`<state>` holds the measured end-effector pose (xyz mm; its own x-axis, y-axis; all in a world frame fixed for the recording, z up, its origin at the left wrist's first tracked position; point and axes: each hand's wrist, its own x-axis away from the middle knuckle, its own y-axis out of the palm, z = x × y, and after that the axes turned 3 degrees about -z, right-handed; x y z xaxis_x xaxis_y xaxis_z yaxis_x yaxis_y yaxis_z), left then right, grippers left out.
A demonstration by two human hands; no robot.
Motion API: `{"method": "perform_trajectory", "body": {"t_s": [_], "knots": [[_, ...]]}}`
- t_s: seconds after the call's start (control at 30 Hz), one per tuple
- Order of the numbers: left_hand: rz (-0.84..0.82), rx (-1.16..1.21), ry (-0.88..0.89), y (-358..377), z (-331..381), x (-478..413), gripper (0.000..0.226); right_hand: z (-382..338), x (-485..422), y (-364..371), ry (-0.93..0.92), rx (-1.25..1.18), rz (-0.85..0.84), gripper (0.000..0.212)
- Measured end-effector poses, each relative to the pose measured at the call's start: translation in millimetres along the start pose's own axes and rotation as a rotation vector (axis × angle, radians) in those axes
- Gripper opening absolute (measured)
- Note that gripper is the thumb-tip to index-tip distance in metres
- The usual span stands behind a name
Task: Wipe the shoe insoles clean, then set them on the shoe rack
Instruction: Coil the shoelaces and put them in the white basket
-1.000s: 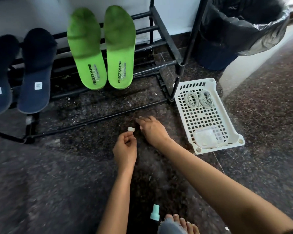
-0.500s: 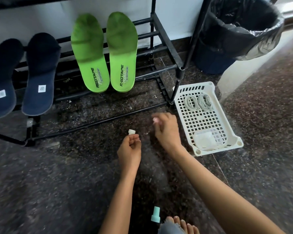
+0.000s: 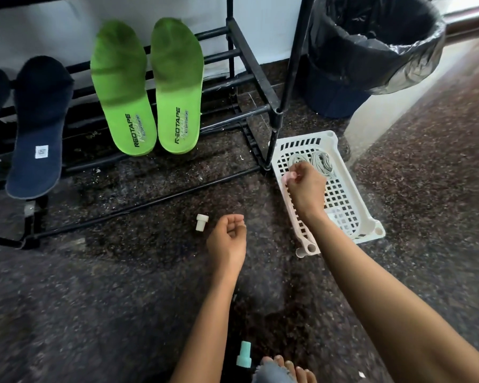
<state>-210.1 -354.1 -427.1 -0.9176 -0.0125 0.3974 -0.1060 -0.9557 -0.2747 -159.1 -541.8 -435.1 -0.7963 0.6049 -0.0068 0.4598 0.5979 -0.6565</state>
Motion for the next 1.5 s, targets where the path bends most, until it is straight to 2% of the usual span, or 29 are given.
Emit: {"method": "perform_trajectory", "body": {"t_s": [0.4, 0.53, 0.6, 0.67, 0.73, 0.83, 1.0, 1.13, 1.23, 1.33, 1.5], "knots": [[-0.007, -0.01, -0.003, 5, 1, 5, 0.013, 1, -24, 4, -0.052, 0.113, -0.103, 0.007], [0.004, -0.013, 0.009, 1, 0, 6, 0.013, -4, -15, -1, -0.069, 0.106, -0.048, 0.017], [0.021, -0.006, 0.004, -2, -1, 6, 0.012, -15, -1, -3, -0.155, 0.115, 0.05, 0.023], [0.056, -0.004, -0.012, -8, -4, 4, 0.012, -31, 20, 2, -0.319, 0.088, 0.089, 0.023], [0.105, -0.004, -0.023, -16, -6, 2, 0.014, -44, 42, 14, -0.5, 0.064, 0.002, 0.022], [0.19, 0.034, -0.055, -31, -7, 0, 0.017, -51, 63, 43, -0.714, 0.104, -0.251, 0.03], [0.305, -0.01, -0.082, -61, -13, -1, 0.014, -59, 80, 81, -0.773, 0.343, -0.655, 0.047], [0.344, -0.017, -0.103, -77, -19, -4, 0.016, -65, 84, 92, -0.866, 0.615, -0.831, 0.048], [0.356, -0.011, -0.097, -79, -21, -4, 0.017, -64, 87, 94, -0.87, 0.711, -0.817, 0.041], [0.331, 0.003, -0.094, -78, -20, -2, 0.016, -59, 90, 91, -0.839, 0.692, -0.739, 0.031], [0.307, 0.018, -0.074, -71, -16, 2, 0.015, -44, 90, 84, -0.775, 0.454, -0.542, 0.022]]}}
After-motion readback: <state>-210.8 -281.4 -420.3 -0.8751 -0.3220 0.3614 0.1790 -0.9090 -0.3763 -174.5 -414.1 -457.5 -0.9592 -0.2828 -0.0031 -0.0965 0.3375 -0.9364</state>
